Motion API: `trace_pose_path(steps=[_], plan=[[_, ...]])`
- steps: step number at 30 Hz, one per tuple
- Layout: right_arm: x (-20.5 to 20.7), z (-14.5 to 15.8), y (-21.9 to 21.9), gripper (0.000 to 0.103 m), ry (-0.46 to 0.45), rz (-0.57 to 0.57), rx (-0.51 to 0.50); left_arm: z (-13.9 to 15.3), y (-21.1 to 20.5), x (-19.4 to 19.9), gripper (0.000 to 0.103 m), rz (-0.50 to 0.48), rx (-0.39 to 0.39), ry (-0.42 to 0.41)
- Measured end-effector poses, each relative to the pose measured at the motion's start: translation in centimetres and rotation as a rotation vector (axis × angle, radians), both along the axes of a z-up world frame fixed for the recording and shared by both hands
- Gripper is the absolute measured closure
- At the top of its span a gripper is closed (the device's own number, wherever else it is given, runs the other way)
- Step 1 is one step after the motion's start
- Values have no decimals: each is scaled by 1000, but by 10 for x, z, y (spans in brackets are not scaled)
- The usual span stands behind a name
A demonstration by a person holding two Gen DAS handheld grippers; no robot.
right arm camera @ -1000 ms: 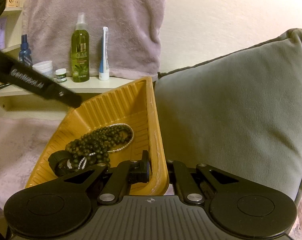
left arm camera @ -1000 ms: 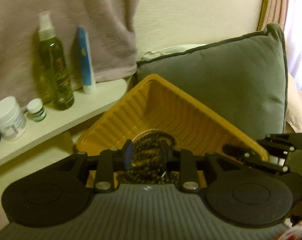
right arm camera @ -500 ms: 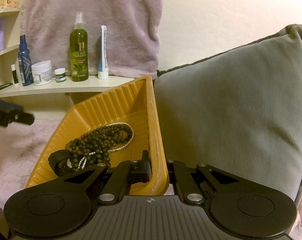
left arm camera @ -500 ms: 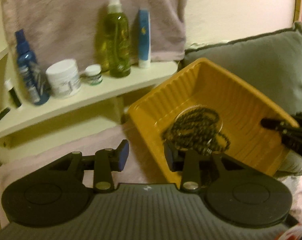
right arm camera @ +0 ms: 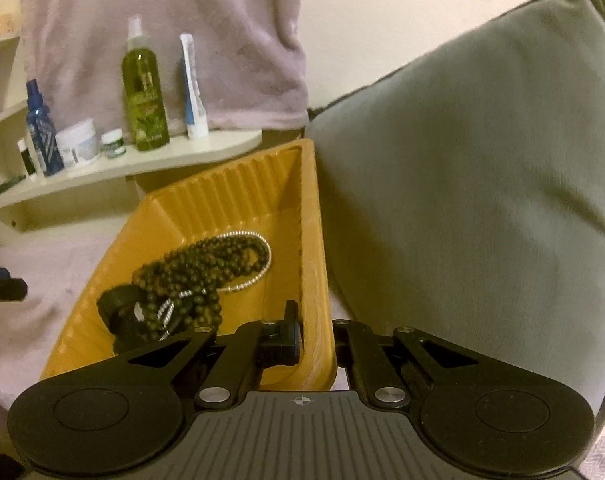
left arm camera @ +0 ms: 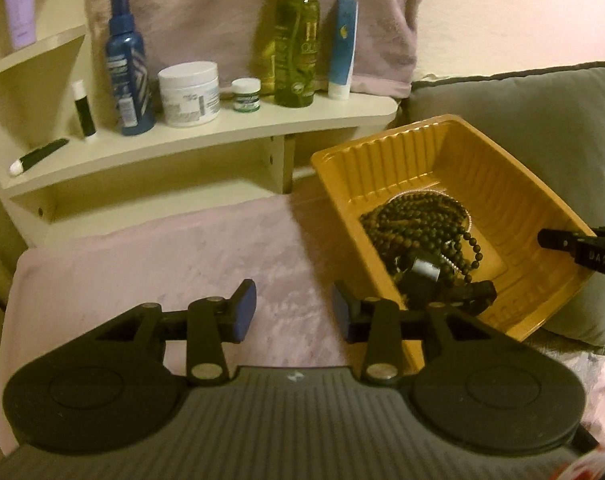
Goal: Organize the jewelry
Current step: 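Lower the orange tray onto the towel and open the right gripper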
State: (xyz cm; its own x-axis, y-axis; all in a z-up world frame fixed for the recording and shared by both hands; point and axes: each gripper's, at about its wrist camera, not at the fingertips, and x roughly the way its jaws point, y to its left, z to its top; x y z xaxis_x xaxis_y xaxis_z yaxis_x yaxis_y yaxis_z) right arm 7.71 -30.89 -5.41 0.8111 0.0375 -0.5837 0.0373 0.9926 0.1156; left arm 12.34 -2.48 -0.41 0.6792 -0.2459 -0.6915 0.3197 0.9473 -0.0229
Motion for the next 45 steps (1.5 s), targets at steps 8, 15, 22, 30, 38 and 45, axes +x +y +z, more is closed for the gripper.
trace_pose_path(steps=[8,15,22,30,38,45], plan=[[11,-16,-9,99,-1,56,20,-6,10,-8,66,34,-7,27],[25,-32,-17,98,22,78,49,-11,13,-12,60,63,14,50],[24,-37,-21,97,11,87,54,-19,16,-14,35,104,30,88],[14,-33,-21,67,11,54,73,-19,13,-19,11,139,34,92],[-6,-26,-26,35,-23,50,103,-18,16,-28,6,156,38,76],[-27,-16,-28,28,-30,16,133,-19,21,-38,2,181,37,64]])
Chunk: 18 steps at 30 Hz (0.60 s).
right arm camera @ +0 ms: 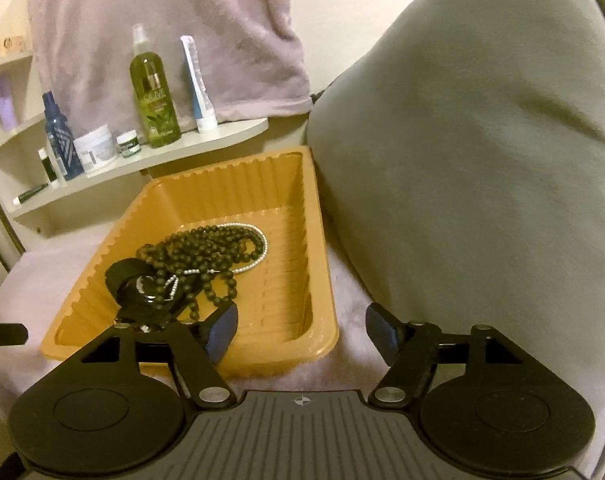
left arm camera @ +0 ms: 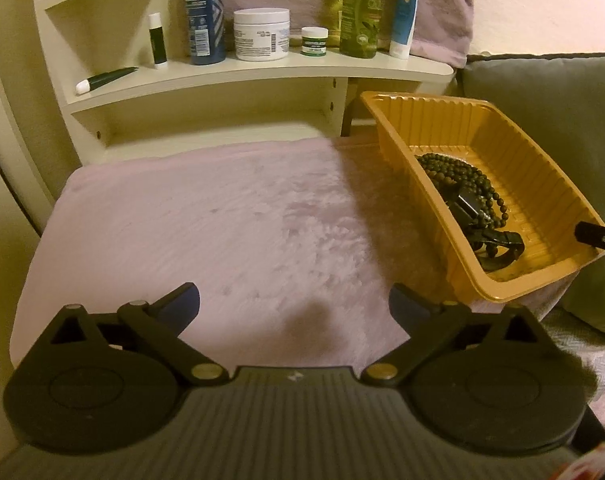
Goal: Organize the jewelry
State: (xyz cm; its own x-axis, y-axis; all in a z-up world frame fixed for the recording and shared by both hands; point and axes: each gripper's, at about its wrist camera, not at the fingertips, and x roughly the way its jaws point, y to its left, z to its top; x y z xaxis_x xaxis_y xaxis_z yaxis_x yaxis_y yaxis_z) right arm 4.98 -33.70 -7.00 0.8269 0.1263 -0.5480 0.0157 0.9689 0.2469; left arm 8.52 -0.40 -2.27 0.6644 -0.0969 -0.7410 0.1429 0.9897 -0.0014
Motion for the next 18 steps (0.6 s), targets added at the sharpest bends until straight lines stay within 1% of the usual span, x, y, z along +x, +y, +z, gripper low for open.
trace_pose_path(steps=[4,10,13,18], plan=[[-12,7,-2,18,20,-41,35,2,5,-7,2,24,-13,-3],[-27,21,5,15,94,-45,68,11,9,-24,2,61,-42,-51],[-33,28,16,15,123,-17,66,16,7,-33,2,65,-42,-63],[-41,37,41,15,169,41,50,24,1,-48,3,45,-26,-80]])
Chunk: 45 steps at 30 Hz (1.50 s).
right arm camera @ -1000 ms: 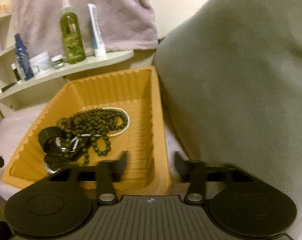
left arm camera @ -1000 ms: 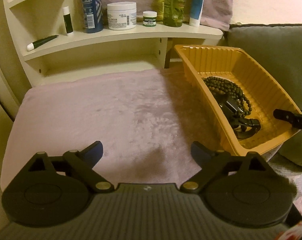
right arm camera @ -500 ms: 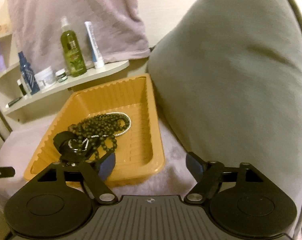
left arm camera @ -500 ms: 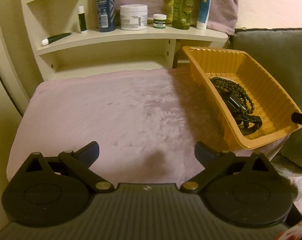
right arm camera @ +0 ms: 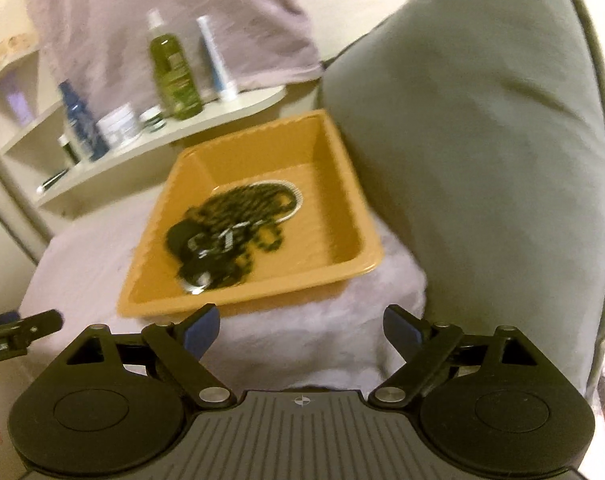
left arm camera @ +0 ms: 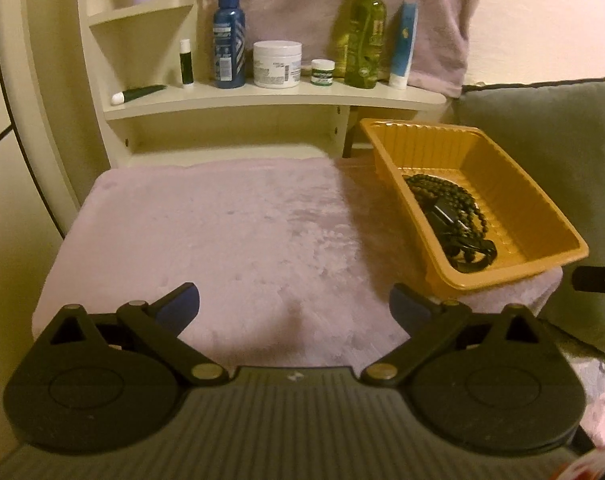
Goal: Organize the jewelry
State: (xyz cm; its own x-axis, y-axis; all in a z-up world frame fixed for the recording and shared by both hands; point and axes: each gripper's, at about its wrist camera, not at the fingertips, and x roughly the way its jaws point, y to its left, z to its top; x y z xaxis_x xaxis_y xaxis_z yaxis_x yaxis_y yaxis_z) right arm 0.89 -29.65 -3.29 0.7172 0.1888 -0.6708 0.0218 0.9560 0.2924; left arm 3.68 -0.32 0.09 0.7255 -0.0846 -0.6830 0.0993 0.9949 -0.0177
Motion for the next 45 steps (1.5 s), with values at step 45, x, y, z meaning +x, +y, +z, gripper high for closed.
trace_pose_path(steps=[45], plan=[[-30,18,63,15,45,174,-52,23,0,-56,3,66,-20,149]])
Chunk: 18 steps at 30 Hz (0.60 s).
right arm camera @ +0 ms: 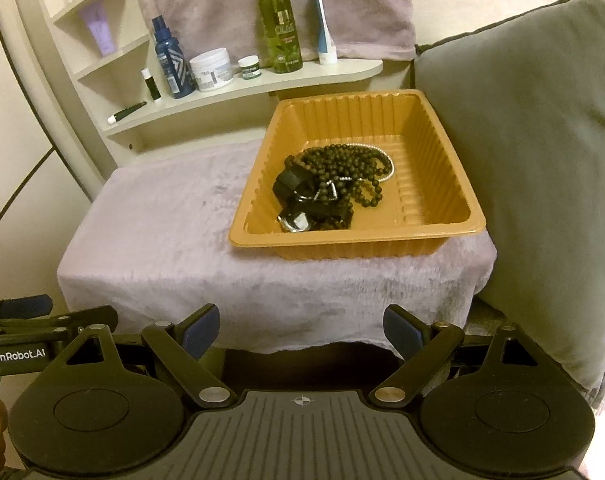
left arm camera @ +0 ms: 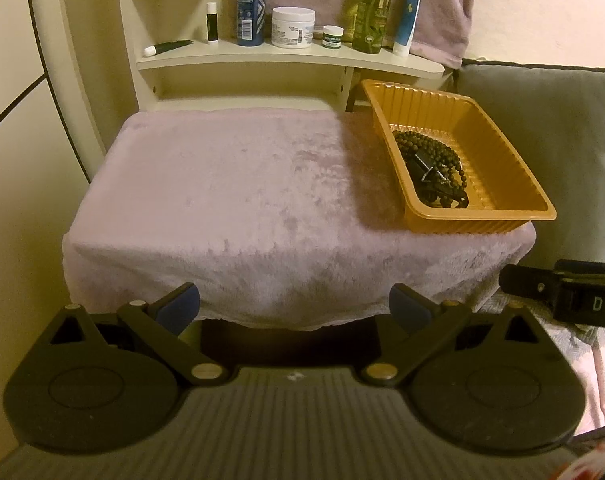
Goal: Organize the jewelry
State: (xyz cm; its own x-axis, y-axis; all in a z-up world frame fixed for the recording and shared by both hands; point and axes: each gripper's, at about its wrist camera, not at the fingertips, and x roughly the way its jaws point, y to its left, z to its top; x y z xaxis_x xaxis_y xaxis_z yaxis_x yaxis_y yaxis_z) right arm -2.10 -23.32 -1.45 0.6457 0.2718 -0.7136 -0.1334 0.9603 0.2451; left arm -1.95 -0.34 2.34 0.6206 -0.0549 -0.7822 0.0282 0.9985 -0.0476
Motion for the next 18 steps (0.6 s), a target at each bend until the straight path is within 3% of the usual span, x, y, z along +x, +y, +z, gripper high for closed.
trace_pose_path(steps=[18], plan=[[-2,-2,0,15,3,5,1,-2,-4,-2,2,-5,0,-2]])
